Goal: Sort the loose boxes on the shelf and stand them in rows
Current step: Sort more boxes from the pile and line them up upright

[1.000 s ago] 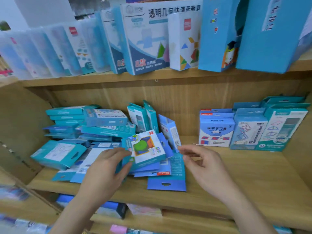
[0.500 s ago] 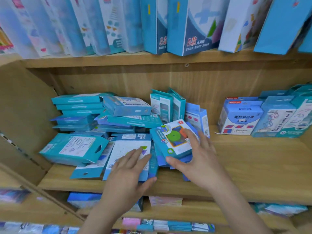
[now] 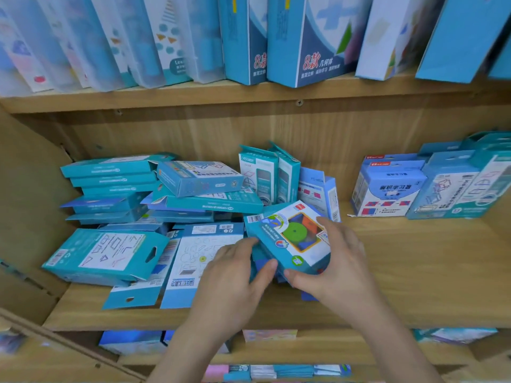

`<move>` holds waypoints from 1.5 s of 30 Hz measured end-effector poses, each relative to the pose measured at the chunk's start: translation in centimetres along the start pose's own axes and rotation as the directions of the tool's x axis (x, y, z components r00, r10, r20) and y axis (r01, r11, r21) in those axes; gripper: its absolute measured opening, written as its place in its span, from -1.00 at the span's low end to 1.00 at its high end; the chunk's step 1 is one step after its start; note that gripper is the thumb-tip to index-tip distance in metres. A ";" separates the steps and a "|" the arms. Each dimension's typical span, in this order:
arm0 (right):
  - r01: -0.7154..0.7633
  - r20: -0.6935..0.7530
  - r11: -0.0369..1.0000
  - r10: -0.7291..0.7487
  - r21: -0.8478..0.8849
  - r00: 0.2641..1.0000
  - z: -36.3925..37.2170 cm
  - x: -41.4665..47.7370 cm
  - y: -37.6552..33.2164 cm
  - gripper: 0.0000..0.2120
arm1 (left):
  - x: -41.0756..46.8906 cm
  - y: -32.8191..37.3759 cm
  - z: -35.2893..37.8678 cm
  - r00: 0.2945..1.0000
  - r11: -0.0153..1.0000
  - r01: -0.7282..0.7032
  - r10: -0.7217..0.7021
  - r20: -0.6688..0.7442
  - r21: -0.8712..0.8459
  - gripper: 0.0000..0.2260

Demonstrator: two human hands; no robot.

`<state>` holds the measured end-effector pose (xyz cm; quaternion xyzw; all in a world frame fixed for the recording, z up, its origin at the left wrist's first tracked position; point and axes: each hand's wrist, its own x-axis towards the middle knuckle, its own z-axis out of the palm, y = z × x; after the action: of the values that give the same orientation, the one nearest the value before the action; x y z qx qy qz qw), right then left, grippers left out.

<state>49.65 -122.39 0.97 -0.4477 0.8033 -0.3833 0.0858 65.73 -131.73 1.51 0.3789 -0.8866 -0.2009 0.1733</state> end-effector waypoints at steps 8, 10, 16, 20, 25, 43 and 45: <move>-0.061 -0.003 0.745 0.084 0.665 0.996 -0.3 -0.1 3.5 -0.54 | 2.0 1.9 0.1 0.996 0.996 0.073 -0.069 0.064 -0.048 -0.42; -0.034 -0.139 0.731 0.175 0.682 0.975 0.6 0.4 4.0 -0.53 | 2.6 2.2 0.1 0.993 0.991 0.110 -0.105 0.055 -0.080 -0.42; 0.019 -0.282 0.733 0.237 0.680 0.930 0.9 0.3 3.7 -0.42 | 2.8 2.5 -0.2 0.984 0.964 0.171 -0.159 0.074 -0.202 -0.46; 0.055 -0.282 0.659 0.244 0.751 0.928 0.1 0.2 3.3 -0.26 | 3.1 2.3 -0.2 0.967 0.954 0.215 -0.178 0.182 -0.209 -0.30; -0.058 -0.114 0.482 0.320 0.874 0.940 -0.7 0.9 3.6 -0.13 | 3.8 2.7 0.0 0.936 0.944 0.249 -0.177 0.305 -0.216 -0.68; -0.056 -0.160 0.998 0.056 0.002 0.986 -0.5 11.8 3.6 -0.79 | 2.0 0.1 -1.8 0.850 0.495 0.331 -0.526 0.026 -0.803 -0.70; -0.004 -0.276 1.000 0.005 0.004 0.961 -2.1 11.0 2.9 -0.81 | 2.0 0.2 -1.7 0.856 0.497 0.308 -0.516 0.009 -0.811 -0.61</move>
<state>40.33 -129.01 2.68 -0.3880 0.8077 -0.4432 -0.0250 65.13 -133.47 3.39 0.4855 -0.5597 -0.5593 0.3718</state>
